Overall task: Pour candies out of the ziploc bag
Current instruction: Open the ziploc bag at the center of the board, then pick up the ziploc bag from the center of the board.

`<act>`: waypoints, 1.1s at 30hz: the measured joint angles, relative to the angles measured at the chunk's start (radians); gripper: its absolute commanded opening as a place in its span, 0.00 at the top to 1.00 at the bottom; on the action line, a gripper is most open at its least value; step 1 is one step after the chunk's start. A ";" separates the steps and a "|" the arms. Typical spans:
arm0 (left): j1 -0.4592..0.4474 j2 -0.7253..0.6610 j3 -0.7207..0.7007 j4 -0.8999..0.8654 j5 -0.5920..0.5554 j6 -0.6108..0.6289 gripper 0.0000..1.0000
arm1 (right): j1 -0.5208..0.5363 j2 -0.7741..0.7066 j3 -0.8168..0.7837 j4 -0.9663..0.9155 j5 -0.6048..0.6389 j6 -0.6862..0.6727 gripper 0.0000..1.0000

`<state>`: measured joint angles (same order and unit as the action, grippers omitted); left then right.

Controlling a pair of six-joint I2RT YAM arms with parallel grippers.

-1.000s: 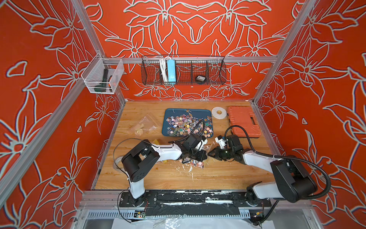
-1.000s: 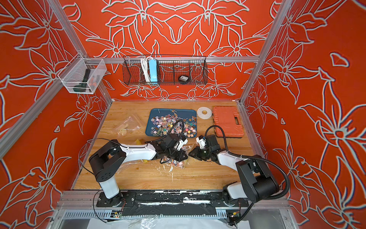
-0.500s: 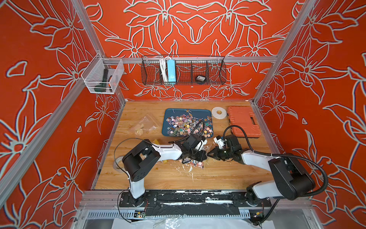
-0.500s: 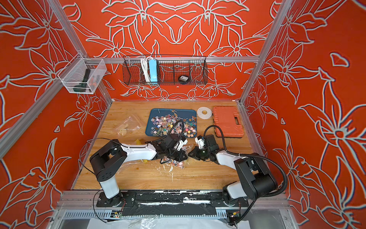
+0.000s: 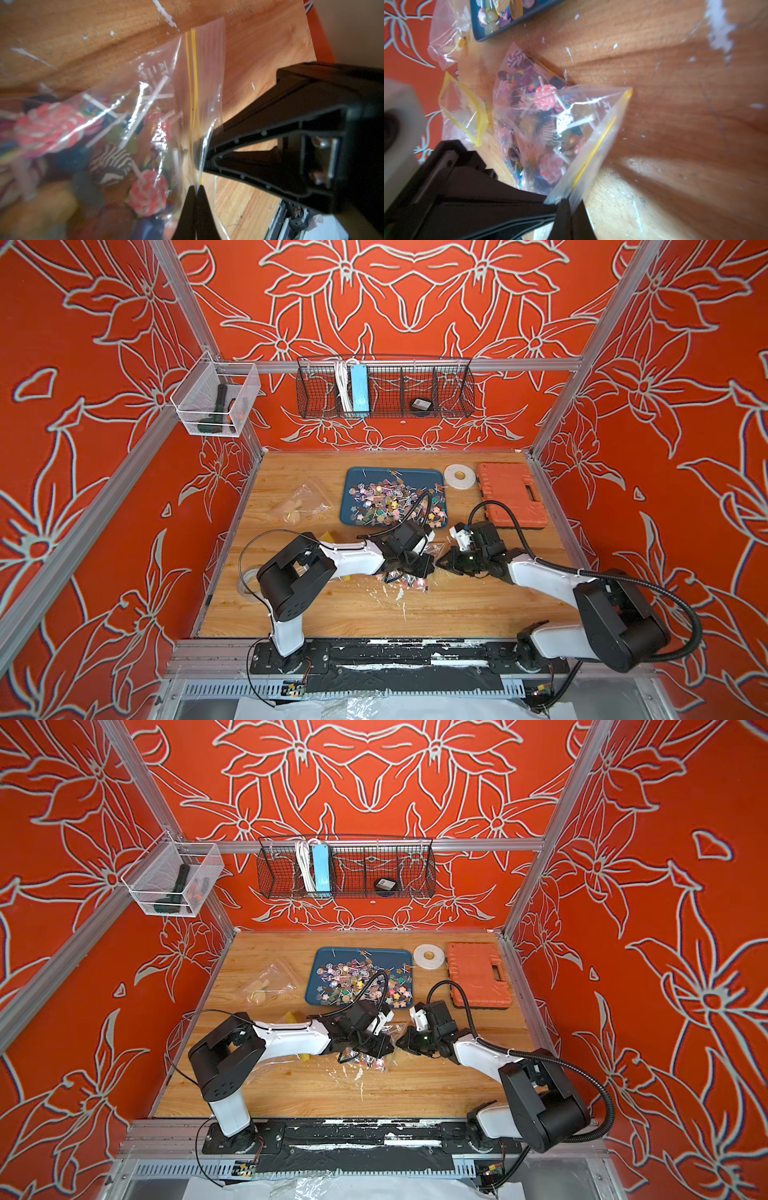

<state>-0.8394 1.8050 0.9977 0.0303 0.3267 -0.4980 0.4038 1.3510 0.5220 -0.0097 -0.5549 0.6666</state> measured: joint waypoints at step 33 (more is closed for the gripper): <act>-0.085 -0.136 0.134 -0.277 -0.453 -0.097 1.00 | 0.063 0.041 0.099 -0.313 0.350 -0.050 1.00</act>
<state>-0.9241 1.6691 1.1313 -0.2462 -0.1261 -0.5945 0.4664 1.3918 0.6212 -0.3225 -0.2050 0.6170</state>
